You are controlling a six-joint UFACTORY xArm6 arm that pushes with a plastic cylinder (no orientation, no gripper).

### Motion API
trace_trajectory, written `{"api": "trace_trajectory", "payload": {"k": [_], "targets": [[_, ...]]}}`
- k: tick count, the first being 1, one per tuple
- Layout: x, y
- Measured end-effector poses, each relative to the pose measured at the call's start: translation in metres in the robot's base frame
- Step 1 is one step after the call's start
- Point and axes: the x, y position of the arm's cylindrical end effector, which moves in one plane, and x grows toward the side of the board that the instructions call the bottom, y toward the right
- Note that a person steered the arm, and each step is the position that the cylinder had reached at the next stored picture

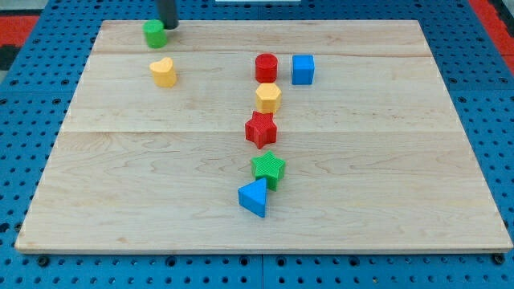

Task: Move your arm close to the green star

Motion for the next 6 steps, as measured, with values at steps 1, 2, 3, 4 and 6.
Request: {"api": "trace_trajectory", "payload": {"k": [1, 2, 3, 4, 6], "targets": [[0.017, -0.011], [0.039, 0.039], [0.109, 0.09], [0.171, 0.084], [0.289, 0.109]]}}
